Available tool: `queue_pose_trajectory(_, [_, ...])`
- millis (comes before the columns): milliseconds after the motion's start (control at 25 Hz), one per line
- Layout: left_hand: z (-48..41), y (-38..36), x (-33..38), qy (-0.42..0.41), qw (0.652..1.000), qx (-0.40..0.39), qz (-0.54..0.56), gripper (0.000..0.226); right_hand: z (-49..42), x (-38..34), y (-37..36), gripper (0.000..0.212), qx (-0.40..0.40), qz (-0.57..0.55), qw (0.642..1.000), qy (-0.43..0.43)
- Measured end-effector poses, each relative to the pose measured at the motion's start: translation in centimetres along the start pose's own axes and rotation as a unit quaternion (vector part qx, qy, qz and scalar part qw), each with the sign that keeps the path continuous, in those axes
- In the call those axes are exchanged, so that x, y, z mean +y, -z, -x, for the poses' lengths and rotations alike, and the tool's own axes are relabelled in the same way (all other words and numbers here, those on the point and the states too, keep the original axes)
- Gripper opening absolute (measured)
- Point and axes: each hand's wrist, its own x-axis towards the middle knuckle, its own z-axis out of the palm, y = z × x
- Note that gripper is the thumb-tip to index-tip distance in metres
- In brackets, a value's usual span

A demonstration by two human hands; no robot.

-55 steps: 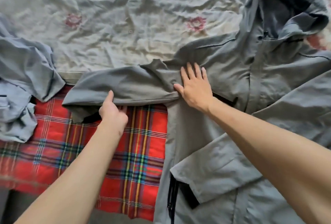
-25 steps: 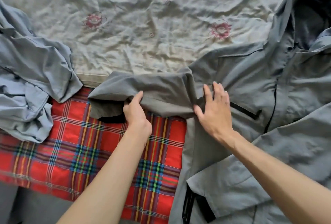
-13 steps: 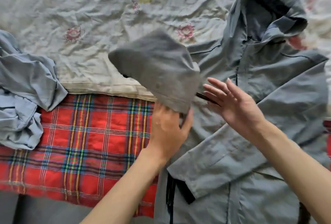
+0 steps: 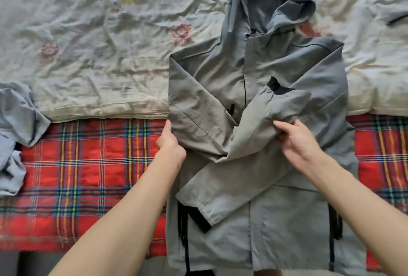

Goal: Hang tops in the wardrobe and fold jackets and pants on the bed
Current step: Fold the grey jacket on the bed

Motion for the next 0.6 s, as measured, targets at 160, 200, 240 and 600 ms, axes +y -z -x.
queue_pose_trajectory(160, [-0.2,0.4,0.0,-0.007,0.999,0.007,-0.036,0.028,5.4,0.1,5.3,0.037,-0.243,0.418,0.820,0.307])
queue_pose_trajectory(200, [-0.2,0.7,0.1,-0.008,0.999,0.000,-0.041,0.022,6.0,0.8,7.2,0.046,-0.293,0.553,0.699,0.345])
queue_pose_trajectory(240, [-0.1,1.0,0.1,-0.009,0.999,-0.008,-0.042,0.015,5.7,1.7,9.6,0.049,-0.312,0.634,0.631,0.321])
queue_pose_trajectory(600, [0.5,0.7,0.0,0.009,0.999,-0.038,0.002,0.034,8.1,9.7,6.1,0.025,-0.095,0.723,0.677,0.098])
